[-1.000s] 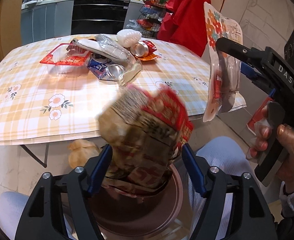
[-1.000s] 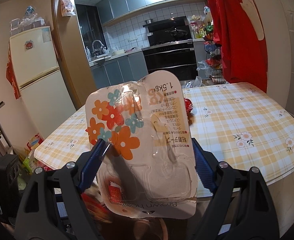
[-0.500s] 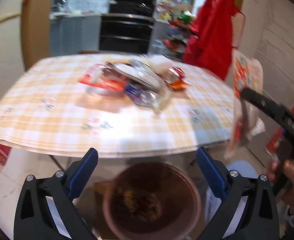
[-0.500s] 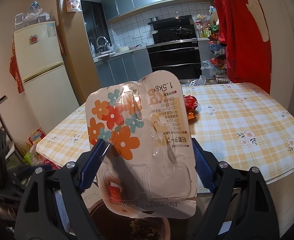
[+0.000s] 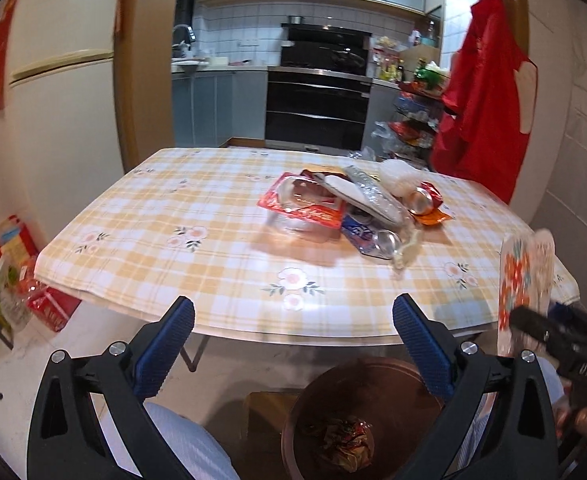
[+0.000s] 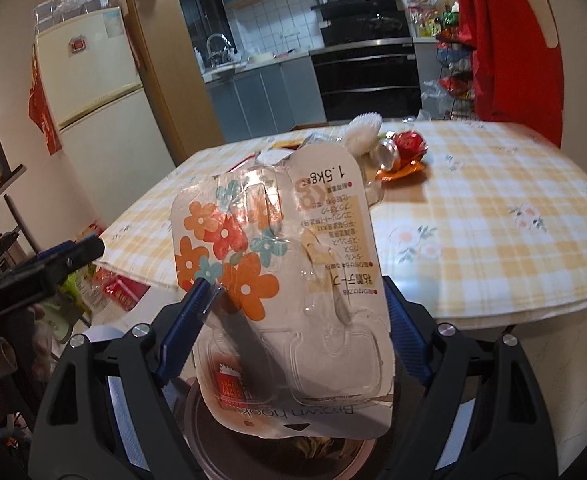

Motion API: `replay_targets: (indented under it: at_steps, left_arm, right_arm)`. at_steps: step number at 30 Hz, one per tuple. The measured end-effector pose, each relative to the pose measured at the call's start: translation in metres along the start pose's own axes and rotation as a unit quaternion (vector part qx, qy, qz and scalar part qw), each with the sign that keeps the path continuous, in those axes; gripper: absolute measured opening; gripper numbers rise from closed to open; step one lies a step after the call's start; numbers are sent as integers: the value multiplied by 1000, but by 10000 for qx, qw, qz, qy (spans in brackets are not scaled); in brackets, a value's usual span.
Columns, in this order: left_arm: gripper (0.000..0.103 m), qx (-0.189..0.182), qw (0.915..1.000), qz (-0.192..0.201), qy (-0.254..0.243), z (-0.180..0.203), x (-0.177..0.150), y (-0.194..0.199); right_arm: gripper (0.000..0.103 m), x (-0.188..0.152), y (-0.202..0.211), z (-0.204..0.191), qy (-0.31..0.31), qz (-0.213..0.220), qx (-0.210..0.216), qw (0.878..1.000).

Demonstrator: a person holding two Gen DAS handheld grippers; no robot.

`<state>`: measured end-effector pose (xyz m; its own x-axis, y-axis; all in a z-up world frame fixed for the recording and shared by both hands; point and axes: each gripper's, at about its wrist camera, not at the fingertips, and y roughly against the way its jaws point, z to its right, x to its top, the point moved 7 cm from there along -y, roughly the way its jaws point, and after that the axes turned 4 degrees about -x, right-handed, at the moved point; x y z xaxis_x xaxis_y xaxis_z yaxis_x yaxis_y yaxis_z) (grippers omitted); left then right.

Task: Collect trash
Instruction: 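Lower the flowered plastic bag over the bin and open the right tool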

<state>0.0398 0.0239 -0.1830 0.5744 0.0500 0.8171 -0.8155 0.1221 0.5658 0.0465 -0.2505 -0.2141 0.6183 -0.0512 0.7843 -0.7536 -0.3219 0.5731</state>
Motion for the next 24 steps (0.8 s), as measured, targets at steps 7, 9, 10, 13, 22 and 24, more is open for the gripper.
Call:
replay_targets:
  at_steps: [7, 9, 10, 13, 22, 24]
  left_arm:
    - [97, 97, 9998, -24, 157, -12, -4, 1]
    - [97, 108, 9997, -58, 196, -14, -6, 0]
    - [97, 110, 9997, -69, 205, -14, -6, 0]
    - [97, 102, 9997, -90, 216, -15, -7, -1]
    - [97, 80, 9998, -123, 159, -11, -7, -3]
    - [97, 82, 9998, -128, 145, -11, -7, -3]
  right_arm:
    - [84, -5, -7, -10, 66, -87, 37, 9999]
    - [84, -6, -9, -12, 45, -127, 70, 9999]
    - [84, -7, -10, -12, 36, -150, 95, 9998]
    - [91, -9, -13, -15, 37, -212, 164, 9996]
    - [97, -4, -10, -11, -24, -87, 5, 10000]
    - [97, -3, -11, -6, -76, -76, -69, 9999]
